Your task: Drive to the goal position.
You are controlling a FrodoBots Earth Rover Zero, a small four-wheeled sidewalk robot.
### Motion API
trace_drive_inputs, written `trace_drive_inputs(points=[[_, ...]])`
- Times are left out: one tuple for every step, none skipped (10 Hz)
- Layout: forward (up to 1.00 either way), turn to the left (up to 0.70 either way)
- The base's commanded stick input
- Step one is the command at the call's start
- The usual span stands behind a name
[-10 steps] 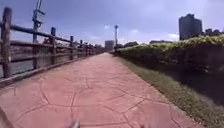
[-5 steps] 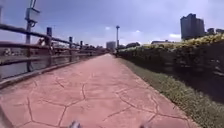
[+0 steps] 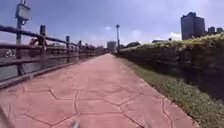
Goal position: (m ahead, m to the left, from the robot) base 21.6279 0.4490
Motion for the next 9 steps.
trace_drive_inputs(points=[[0.7, 0.0], [0.7, 0.0], [0.7, 0.0], [0.7, 0.0], [0.7, 0.0], [0.7, 0.0], [0.7, 0.0], [0.7, 0.0], [0.7, 0.0]])
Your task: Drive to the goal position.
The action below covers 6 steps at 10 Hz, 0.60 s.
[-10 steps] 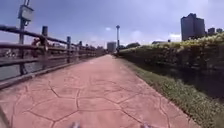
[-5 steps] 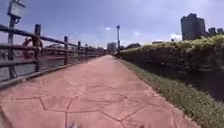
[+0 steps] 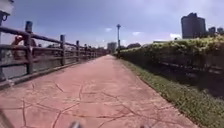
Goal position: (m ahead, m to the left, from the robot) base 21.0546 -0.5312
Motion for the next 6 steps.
trace_drive_inputs(points=[[0.7, 0.0], [0.7, 0.0], [0.7, 0.0], [0.7, 0.0], [0.7, 0.0], [0.7, 0.0]])
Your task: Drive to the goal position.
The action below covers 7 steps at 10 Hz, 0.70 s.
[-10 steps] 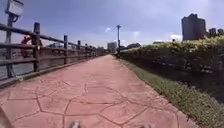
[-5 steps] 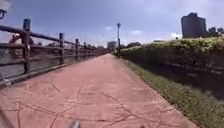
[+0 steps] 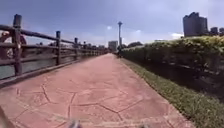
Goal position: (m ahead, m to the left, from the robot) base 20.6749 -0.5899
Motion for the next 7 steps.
trace_drive_inputs(points=[[0.7, 0.0], [0.7, 0.0], [0.7, 0.0], [0.7, 0.0], [0.7, 0.0], [0.7, 0.0], [0.7, 0.0]])
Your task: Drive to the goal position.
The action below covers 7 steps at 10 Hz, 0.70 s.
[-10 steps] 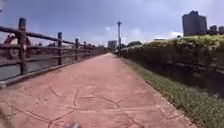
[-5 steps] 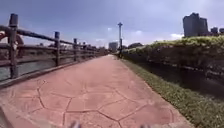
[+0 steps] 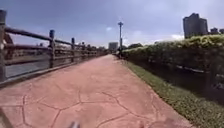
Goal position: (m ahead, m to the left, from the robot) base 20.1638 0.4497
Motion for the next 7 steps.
trace_drive_inputs(points=[[0.7, 0.31], [0.7, 0.26], [0.7, 0.0], [0.7, 0.0], [0.7, 0.0], [0.7, 0.0], [0.7, 0.0]])
